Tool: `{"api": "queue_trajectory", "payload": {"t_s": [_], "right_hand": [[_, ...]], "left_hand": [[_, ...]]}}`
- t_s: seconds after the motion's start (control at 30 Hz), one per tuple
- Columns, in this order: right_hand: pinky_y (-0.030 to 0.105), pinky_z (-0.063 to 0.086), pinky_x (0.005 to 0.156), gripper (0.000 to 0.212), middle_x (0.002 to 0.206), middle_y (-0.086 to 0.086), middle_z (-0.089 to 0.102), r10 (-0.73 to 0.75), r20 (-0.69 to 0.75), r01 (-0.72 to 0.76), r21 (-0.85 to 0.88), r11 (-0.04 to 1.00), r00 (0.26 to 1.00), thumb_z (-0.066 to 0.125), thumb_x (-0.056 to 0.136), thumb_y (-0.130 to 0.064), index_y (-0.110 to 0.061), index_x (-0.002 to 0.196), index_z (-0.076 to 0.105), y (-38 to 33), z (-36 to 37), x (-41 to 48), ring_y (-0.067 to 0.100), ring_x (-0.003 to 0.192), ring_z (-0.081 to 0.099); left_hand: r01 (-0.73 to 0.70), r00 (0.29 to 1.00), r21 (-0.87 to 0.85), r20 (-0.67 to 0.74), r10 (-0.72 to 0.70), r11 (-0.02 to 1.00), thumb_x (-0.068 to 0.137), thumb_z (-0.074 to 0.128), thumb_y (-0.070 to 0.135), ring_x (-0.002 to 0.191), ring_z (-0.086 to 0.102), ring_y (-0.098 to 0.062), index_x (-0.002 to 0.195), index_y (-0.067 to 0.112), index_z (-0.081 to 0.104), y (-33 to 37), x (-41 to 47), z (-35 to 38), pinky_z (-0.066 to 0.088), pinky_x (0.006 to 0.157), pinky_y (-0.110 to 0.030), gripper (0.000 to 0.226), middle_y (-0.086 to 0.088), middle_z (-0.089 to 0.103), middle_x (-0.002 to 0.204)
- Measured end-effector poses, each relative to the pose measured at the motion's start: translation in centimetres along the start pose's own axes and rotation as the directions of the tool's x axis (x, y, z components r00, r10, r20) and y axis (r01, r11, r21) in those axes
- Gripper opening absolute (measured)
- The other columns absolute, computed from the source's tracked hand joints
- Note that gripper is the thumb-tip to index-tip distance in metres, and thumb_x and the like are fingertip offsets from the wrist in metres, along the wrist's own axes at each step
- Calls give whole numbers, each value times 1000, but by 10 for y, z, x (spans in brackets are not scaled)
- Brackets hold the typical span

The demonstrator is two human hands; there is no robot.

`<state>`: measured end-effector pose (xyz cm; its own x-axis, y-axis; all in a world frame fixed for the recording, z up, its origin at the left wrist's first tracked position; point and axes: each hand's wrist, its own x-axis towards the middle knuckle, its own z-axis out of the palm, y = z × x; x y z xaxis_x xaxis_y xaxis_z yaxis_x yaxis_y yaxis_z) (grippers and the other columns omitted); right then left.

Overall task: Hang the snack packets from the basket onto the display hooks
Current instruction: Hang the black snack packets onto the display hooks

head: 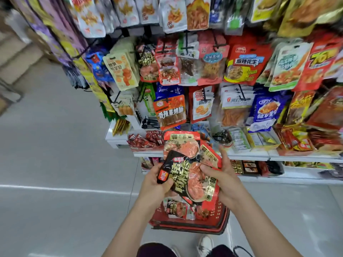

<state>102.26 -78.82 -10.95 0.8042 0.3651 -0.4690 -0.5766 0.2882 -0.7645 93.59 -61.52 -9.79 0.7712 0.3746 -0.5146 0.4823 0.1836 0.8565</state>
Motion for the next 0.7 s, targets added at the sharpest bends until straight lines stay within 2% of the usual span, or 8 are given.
{"api": "queue_trajectory", "payload": {"t_s": [0.1, 0.23, 0.33, 0.4, 0.47, 0.57, 0.63, 0.7], "right_hand": [[56, 46, 101, 87, 149, -2, 42, -143, 55, 151, -174, 973, 988, 83, 68, -7, -59, 128, 47, -13, 1, 0, 27, 132, 46], [53, 45, 101, 69, 138, -9, 49, -199, 81, 214, -272, 938, 977, 80, 74, -7, -51, 121, 56, -34, 12, -6, 24, 121, 51], [36, 56, 69, 58, 104, 12, 70, -157, 93, 166, -98, 981, 983, 78, 67, -15, -36, 118, 61, -49, 25, -15, 26, 80, 69], [31, 56, 56, 52, 94, 11, 74, -162, 82, 170, -101, 980, 983, 75, 67, -18, -29, 116, 61, -52, 39, -18, 23, 71, 71], [33, 57, 63, 55, 93, 4, 75, -193, 44, 198, -145, 969, 980, 77, 65, -20, -30, 116, 60, -48, 55, -17, 20, 72, 72], [42, 57, 78, 58, 119, 0, 66, -229, -5, 225, -166, 960, 973, 82, 68, -20, -42, 118, 60, -32, 77, -13, 21, 90, 71], [35, 57, 72, 61, 123, 2, 64, -230, -59, 218, -168, 961, 971, 83, 69, -22, -45, 119, 59, -19, 95, -11, 22, 98, 68], [45, 54, 87, 74, 121, 3, 67, -249, -94, 236, -133, 963, 964, 91, 55, -32, -41, 121, 60, -10, 115, -7, 23, 105, 65]], "left_hand": [[2, 1000, 93, -31, 1, 996, 91, 57, -5, 86, 72, -29, 126, 22, 52, 11, -6, 4, 58, 78, -48, 44, -8, 70, 108], [-28, 999, 90, -37, 32, 996, 90, 57, -6, 82, 71, -29, 121, 22, 55, 26, -12, 7, 59, 68, -39, 42, -9, 71, 102], [-29, 999, 137, -15, 31, 990, 90, 58, -5, 82, 71, -29, 119, 22, 56, 36, -10, -2, 60, 70, -43, 39, -9, 71, 100], [-32, 999, 209, 36, 25, 977, 91, 57, -2, 80, 72, -27, 120, 25, 55, 42, -6, -13, 59, 75, -48, 40, -8, 70, 103], [-61, 996, 271, 71, 43, 961, 92, 56, -2, 77, 72, -19, 121, 29, 53, 48, 1, -26, 59, 72, -41, 43, -3, 69, 105], [-130, 989, 393, 114, 92, 910, 92, 56, 1, 89, 68, -11, 128, 32, 49, 61, 14, -56, 58, 75, -31, 49, 5, 66, 112], [-208, 974, 521, 191, 124, 828, 91, 57, 5, 106, 61, -11, 137, 32, 44, 70, 23, -78, 55, 84, -29, 54, 7, 60, 128], [-310, 947, 639, 269, 174, 704, 90, 56, 7, 113, 56, -11, 138, 33, 44, 83, 28, -96, 49, 90, -26, 55, 8, 56, 132]]}}
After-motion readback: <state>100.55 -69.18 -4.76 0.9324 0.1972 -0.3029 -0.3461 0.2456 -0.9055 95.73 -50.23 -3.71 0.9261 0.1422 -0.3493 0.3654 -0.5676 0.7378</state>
